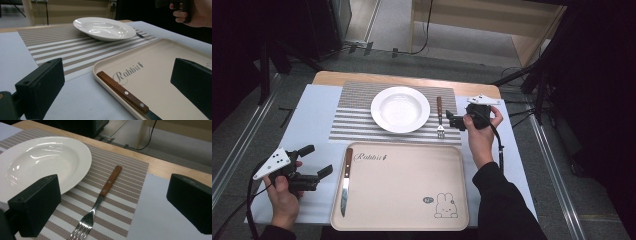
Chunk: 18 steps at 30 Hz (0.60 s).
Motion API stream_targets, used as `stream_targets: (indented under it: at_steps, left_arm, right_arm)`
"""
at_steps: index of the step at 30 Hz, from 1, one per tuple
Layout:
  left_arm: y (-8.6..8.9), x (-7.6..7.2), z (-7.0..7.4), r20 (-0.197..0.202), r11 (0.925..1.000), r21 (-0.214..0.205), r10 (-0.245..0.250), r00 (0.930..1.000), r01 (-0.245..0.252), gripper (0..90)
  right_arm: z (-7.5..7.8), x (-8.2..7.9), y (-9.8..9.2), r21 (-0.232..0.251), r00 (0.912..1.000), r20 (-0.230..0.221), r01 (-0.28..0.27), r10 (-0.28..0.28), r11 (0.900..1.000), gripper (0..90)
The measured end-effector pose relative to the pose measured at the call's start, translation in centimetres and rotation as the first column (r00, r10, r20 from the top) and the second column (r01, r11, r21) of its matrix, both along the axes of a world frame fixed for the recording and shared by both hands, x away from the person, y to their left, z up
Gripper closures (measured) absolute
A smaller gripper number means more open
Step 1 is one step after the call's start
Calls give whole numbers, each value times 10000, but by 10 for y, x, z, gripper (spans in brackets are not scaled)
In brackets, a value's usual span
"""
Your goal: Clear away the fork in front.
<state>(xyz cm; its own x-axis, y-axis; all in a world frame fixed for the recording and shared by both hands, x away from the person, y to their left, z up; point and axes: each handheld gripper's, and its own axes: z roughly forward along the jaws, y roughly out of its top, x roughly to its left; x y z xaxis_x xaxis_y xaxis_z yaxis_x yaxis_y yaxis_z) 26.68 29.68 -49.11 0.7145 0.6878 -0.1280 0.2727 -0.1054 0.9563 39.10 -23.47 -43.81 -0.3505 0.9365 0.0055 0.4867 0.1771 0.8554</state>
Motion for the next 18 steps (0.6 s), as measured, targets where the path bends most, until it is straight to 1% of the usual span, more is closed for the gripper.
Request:
stream_targets:
  at_steps: [2,3,4,6,9,14,15,17,18]
  left_arm:
    - [0,0,0,8,10000,0,0,10000,0,0]
    - [0,0,0,11,10000,-6,-3,10000,3,0]
    - [0,0,0,9,10000,-7,-10,10000,10,0]
    - [0,0,0,22,10000,0,3,10000,-3,0]
    - [0,-1,0,69,10000,-43,40,10000,-40,0]
    - [1,-1,0,69,10000,-66,37,10000,-37,0]
    - [1,-1,0,68,10000,-64,33,10000,-33,0]
    - [1,-1,0,65,10000,-63,31,10000,-30,0]
    - [1,-1,0,76,10000,-71,30,10000,-30,0]
  right_arm:
    - [-1,3,1,17,10000,-54,40,-40,10000,0]
    - [-1,5,1,54,9999,-105,71,-71,10000,12]
    - [-2,8,2,58,9998,-145,125,-124,9999,46]
    - [-4,13,4,27,9994,-276,203,-202,9998,48]
    - [-6,21,7,-29,9990,-409,169,-170,9999,47]
    - [-11,33,11,-89,9965,-830,97,-104,9999,48]
    - [-12,36,12,-97,9955,-942,93,-102,9999,61]
    - [-14,40,14,-33,9940,-1085,168,-170,9999,125]
    - [-14,42,15,-34,9927,-1188,199,-201,9998,125]
